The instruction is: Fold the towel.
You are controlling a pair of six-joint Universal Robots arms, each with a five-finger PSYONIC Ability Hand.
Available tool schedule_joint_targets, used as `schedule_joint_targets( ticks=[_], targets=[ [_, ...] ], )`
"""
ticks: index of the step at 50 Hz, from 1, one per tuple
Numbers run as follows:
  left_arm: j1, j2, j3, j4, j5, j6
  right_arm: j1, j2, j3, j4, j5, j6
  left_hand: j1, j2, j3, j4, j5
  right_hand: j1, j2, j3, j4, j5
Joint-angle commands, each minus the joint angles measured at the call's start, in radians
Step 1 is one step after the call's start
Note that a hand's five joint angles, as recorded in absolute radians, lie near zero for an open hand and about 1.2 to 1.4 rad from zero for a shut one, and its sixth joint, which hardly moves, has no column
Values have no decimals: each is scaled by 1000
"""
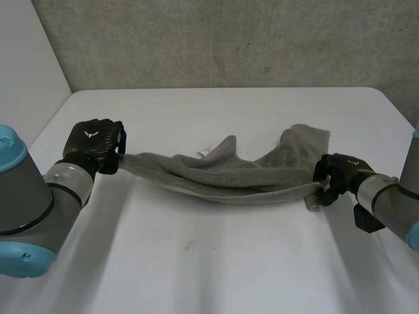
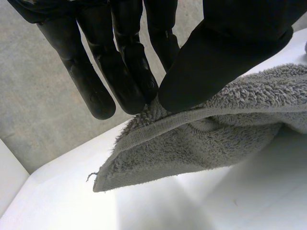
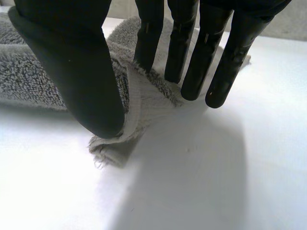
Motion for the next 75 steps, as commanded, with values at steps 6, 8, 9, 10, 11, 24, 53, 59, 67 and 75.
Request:
schedule_joint_targets(
  ticks=[6, 8, 9, 10, 11, 24, 53, 59, 67, 75],
  targets=[
    [2, -2, -1, -1, 0, -1, -11, -46, 100, -174, 2, 40, 218, 179, 180, 178, 189, 671, 682, 707, 707, 701],
    [0, 0, 2, -2, 0, 1, -17, -52, 100, -189, 2, 35, 218, 179, 180, 178, 189, 672, 682, 708, 707, 701],
    [0, 6, 9, -7, 0, 1, -18, -61, 92, -196, 0, 28, 218, 179, 180, 178, 189, 672, 682, 708, 707, 701],
    [0, 6, 9, -7, 0, 1, -18, -61, 92, -196, 0, 28, 218, 179, 180, 178, 189, 672, 682, 708, 707, 701],
    [0, 24, 15, -13, -2, 2, -18, -84, 77, -196, 2, 23, 218, 179, 180, 178, 189, 672, 682, 708, 707, 701],
    [48, 349, 196, -251, -2, 4, -15, -469, -198, 91, -21, -218, 218, 179, 180, 178, 189, 672, 682, 708, 707, 701],
    [31, -238, 666, -435, -9, 240, 178, 101, -665, 193, 172, -650, 218, 179, 180, 178, 189, 672, 682, 708, 707, 701],
    [25, -275, 929, -244, -11, 191, 198, 88, -756, -270, 210, -635, 218, 179, 180, 178, 189, 672, 682, 708, 707, 701],
    [43, -148, 859, 21, -8, -7, 198, -81, -589, -547, 220, -615, 218, 179, 180, 178, 189, 672, 682, 708, 707, 701],
    [81, -121, 641, 18, -3, -21, 192, -78, -467, -380, 169, -615, 218, 179, 180, 178, 189, 672, 682, 708, 707, 701]
  ],
)
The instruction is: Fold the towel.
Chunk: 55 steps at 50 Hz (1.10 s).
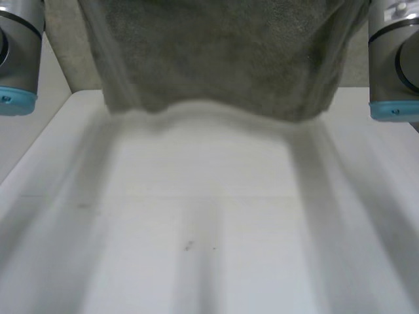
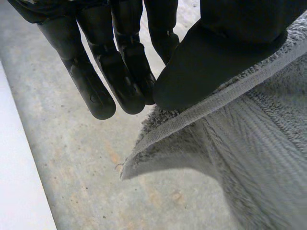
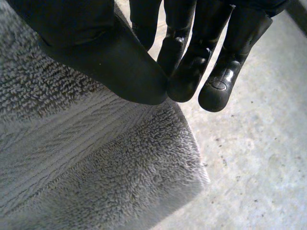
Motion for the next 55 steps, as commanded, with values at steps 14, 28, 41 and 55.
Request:
schedule_joint_targets(
  ticks=[14, 28, 41, 55],
  targets=[
    [56, -137, -585, -4, 8, 22, -14, 223, 347, 245, -171, -18, 199, 178, 179, 178, 184, 139, 94, 38, 38, 111],
    [87, 65, -850, -53, 48, 219, -16, 66, 517, 422, -164, -72, 199, 178, 179, 178, 184, 139, 94, 38, 38, 111],
    [116, 294, -956, -84, 116, 216, -115, -13, 654, 391, -171, 254, 199, 178, 179, 178, 184, 20, -25, -81, -82, -8],
    [132, 291, -975, -81, 119, 213, -229, 41, 692, 397, -194, 380, 199, 178, 179, 178, 184, -572, -618, -674, -674, -601]
  ],
)
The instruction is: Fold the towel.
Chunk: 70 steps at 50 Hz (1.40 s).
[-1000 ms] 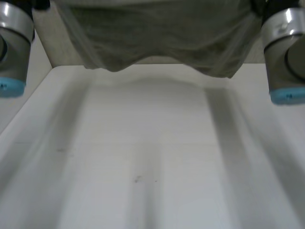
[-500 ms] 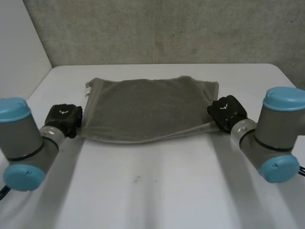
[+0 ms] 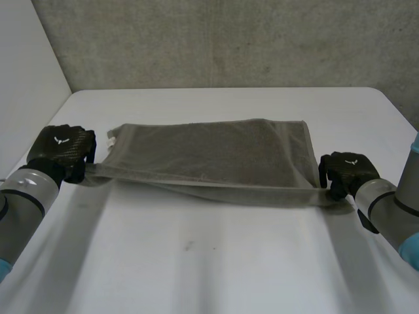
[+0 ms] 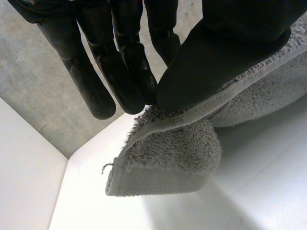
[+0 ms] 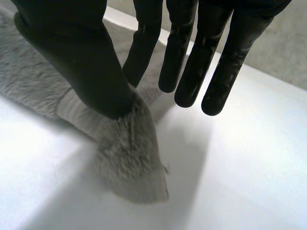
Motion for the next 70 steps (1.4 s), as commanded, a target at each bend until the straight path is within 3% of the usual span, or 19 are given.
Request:
schedule_joint_targets(
  ticks=[1, 12, 19, 28, 31, 33, 39, 44, 50, 55, 63, 70],
  targets=[
    [9, -3, -7, 1, 2, 1, -52, 6, 22, 0, -14, -3, 199, 178, 179, 178, 184, -209, -185, -171, -175, -204],
    [3, -2, -8, 1, -1, 2, -112, 10, 55, 9, -62, -17, 199, 178, 179, 178, 184, -9, 15, 28, 25, -5],
    [-6, -2, -8, 1, -2, 1, -124, 4, 66, 73, -83, -13, 199, 178, 179, 178, 184, -220, -196, -183, -186, -216],
    [-3, -2, -8, 1, -2, 1, -139, -2, 80, 106, -111, -13, 199, 178, 179, 178, 184, -217, -193, -180, -184, -213],
    [-3, -2, -8, -1, -2, 1, -141, -2, 86, 100, -130, -11, 199, 178, 179, 178, 184, -112, -88, -74, -78, -107],
    [-3, 0, -8, -1, -2, 1, -144, -2, 86, 89, -152, -2, 199, 178, 179, 178, 184, 425, 450, 463, 459, 430],
    [-3, 9, -8, -8, -4, -1, -170, -25, 78, 69, -162, -3, 199, 178, 179, 178, 184, 504, 528, 541, 538, 508],
    [0, 46, -5, -59, -4, -1, -191, -189, 78, 75, -166, -5, 199, 178, 179, 178, 184, 504, 528, 541, 538, 508],
    [3, 98, -2, -120, -4, 4, -194, -273, 74, 92, -165, -22, 199, 178, 179, 178, 184, 504, 528, 541, 538, 508],
    [4, 208, 1, -244, -2, 13, -222, -456, 42, 202, -171, -127, 199, 178, 179, 178, 184, 504, 528, 541, 538, 508],
    [-3, 307, -7, -350, 2, 12, -237, -494, -7, 386, -197, -307, 199, 178, 179, 178, 184, 504, 528, 541, 538, 508],
    [-11, 290, -39, -346, 1, 13, -237, -448, 5, 414, -205, -312, 199, 178, 179, 178, 184, 504, 528, 541, 538, 508]
  ],
)
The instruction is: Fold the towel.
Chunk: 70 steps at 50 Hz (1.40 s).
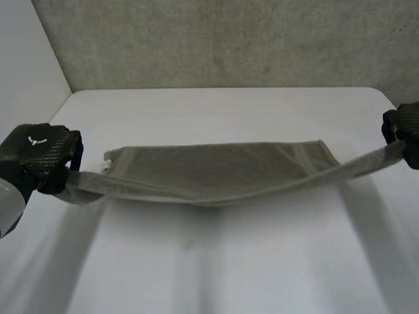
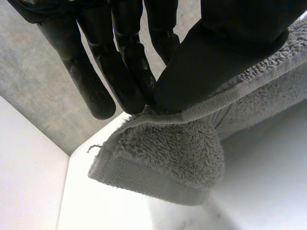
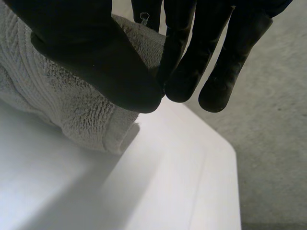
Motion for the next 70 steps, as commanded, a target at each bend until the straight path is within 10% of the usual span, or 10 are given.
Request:
schedule_joint_targets(
  ticks=[1, 15, 44, 67, 68, 69, 70],
  targets=[
    [-10, -18, -41, -1, -1, 3, 3, 87, 4, 50, -9, -27, 199, 178, 179, 178, 185, 274, 70, 44, 38, 185],
    [-7, -370, 68, 59, -2, 19, 21, 396, -109, 48, 9, -46, 199, 178, 179, 178, 185, 274, 70, 44, 38, 185],
    [-101, -1136, 1019, 91, -39, 26, 222, 915, -677, -330, 262, 167, 199, 178, 179, 178, 185, 274, 70, 44, 38, 185],
    [-142, -1339, 1294, 90, -96, 32, 229, 1078, -841, -338, 359, 158, 61, 40, 41, 40, 47, 274, 70, 44, 38, 185],
    [-144, -1339, 1300, 90, -97, 32, 230, 1080, -846, -338, 359, 158, -520, -541, -540, -541, -534, -86, -289, -315, -322, -175],
    [-144, -1339, 1303, 90, -100, 32, 238, 1080, -847, -338, 362, 157, -939, -959, -958, -959, -953, -917, -1121, -1147, -1154, -1007],
    [-144, -1339, 1303, 90, -100, 32, 238, 1080, -847, -338, 362, 157, -943, -964, -963, -964, -957, -926, -1130, -1155, -1162, -1015]
  ],
)
